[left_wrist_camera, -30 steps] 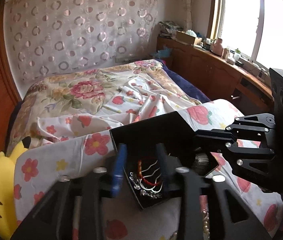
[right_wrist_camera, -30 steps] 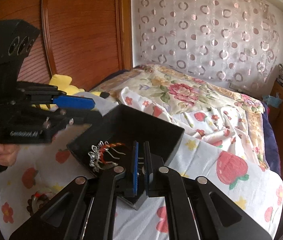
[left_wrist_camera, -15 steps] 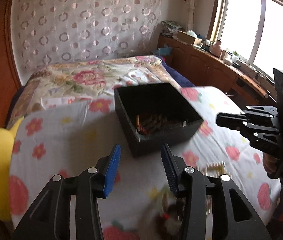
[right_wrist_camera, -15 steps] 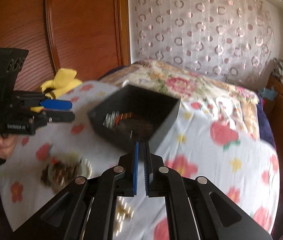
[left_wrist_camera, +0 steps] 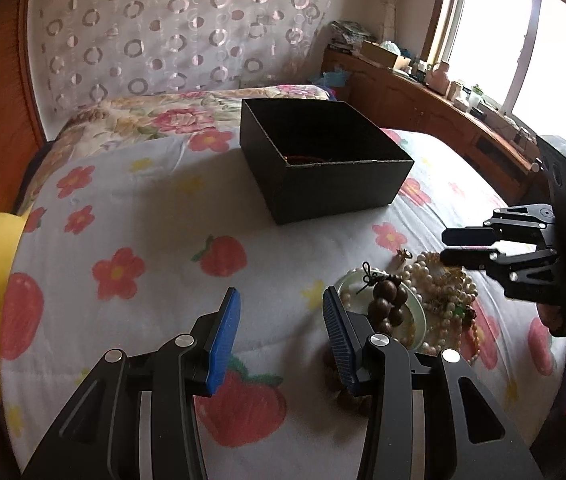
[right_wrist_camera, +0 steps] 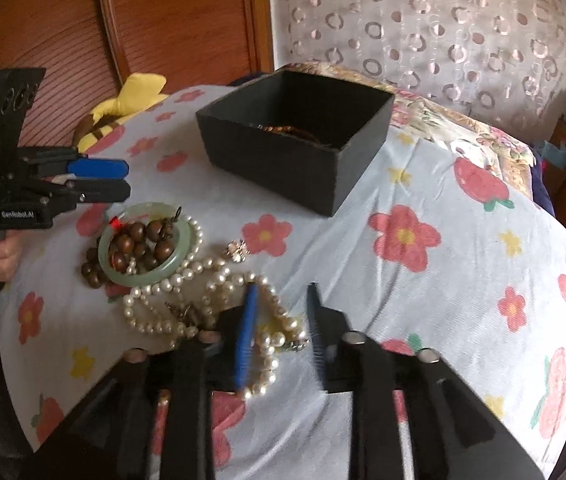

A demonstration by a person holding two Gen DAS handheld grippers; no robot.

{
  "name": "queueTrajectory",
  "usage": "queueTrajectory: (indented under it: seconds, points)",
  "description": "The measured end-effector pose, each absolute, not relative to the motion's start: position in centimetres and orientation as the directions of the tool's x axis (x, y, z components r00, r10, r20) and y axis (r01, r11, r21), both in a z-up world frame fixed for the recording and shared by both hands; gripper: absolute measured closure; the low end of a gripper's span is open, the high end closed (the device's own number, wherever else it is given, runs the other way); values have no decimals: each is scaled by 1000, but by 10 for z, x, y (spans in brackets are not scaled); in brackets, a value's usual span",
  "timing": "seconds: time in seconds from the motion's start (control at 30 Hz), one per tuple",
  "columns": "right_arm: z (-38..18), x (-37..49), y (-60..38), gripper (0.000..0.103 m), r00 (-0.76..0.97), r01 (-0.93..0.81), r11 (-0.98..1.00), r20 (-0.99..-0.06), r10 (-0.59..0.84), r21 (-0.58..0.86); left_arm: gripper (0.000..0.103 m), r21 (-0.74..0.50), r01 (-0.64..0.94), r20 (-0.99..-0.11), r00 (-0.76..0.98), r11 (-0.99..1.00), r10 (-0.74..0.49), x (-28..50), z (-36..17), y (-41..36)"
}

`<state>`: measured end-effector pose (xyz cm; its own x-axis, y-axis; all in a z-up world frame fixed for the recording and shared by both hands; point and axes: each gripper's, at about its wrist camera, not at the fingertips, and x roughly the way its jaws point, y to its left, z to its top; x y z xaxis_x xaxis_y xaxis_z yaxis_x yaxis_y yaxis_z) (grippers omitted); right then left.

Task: Organize jewelry
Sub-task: 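Open both grippers to drop bracelet and bangle into the black box, then grasp the jade bangle with the left gripper while the right gripper lifts a pearl strand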

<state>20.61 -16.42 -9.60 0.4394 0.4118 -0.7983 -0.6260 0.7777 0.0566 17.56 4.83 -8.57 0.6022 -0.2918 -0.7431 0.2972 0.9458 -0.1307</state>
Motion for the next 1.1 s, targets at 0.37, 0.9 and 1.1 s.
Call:
queueTrajectory:
  seconds: [0.37,0.9,1.1]
  points:
    - [-100,212,-153,91,426,-656,754,-816,391,19,62,-164,325,-738,586,932,-334,169,-85,40]
    - [-41,188,-191,95,608,-583,812,-672,423,-17,81,-264,339,-761,502,903,-411,179,-95,28]
    - [-17,174,-196,95,654,-579,815,-615,441,-31,95,-261,330,-763,506,907,-403,179,-94,25]
